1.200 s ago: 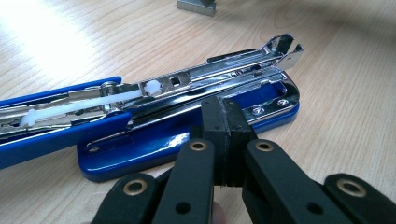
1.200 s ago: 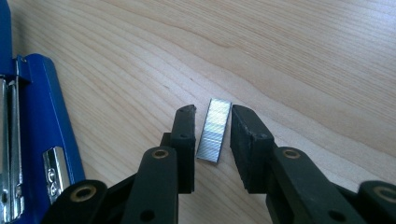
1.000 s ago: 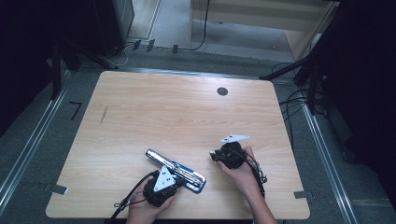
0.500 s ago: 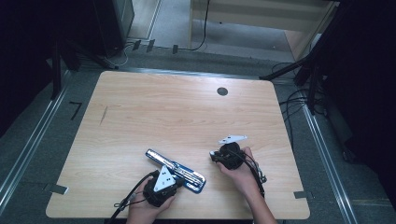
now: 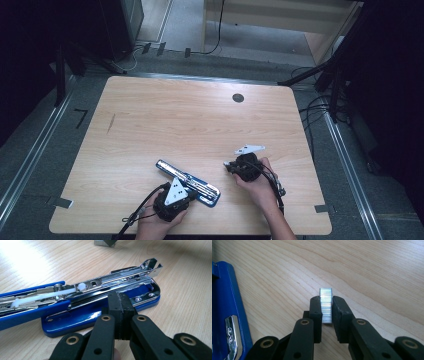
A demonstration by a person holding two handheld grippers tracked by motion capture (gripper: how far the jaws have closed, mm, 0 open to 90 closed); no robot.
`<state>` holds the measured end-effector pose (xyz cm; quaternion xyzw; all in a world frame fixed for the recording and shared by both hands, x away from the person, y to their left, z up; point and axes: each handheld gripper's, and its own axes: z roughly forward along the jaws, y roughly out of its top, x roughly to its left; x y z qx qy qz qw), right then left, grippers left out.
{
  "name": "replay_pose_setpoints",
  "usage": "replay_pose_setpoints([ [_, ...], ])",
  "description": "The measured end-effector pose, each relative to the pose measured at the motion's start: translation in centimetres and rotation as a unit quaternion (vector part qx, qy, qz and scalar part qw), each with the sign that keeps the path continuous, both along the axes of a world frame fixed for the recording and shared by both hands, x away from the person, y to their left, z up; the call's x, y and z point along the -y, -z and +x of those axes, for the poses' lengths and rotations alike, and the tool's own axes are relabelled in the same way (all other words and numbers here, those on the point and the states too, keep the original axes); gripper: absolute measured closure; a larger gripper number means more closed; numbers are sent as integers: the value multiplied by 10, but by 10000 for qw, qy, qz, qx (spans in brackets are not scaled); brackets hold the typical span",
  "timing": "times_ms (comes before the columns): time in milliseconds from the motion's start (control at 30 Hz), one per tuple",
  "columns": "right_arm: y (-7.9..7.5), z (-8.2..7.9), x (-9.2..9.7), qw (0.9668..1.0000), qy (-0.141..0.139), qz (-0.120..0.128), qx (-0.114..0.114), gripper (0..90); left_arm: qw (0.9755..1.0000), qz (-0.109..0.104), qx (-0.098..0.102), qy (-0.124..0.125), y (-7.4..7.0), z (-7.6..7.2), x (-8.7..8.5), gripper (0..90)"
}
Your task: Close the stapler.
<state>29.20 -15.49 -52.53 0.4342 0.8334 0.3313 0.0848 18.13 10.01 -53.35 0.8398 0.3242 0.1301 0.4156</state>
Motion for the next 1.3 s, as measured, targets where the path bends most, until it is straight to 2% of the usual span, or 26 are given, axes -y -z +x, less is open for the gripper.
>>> replay_pose_setpoints([
  [233, -6, -1, 5, 9998, 9, 178, 88, 800, 10000, 2, 0, 0, 0, 0, 0, 900],
  [800, -15, -10, 1, 9995, -165, 220, 140, 800, 10000, -4, 3, -3, 0, 0, 0, 900],
  [1300, -29, -19, -10, 9982, -465, 213, 301, 800, 10000, -4, 6, -10, 0, 0, 0, 900],
])
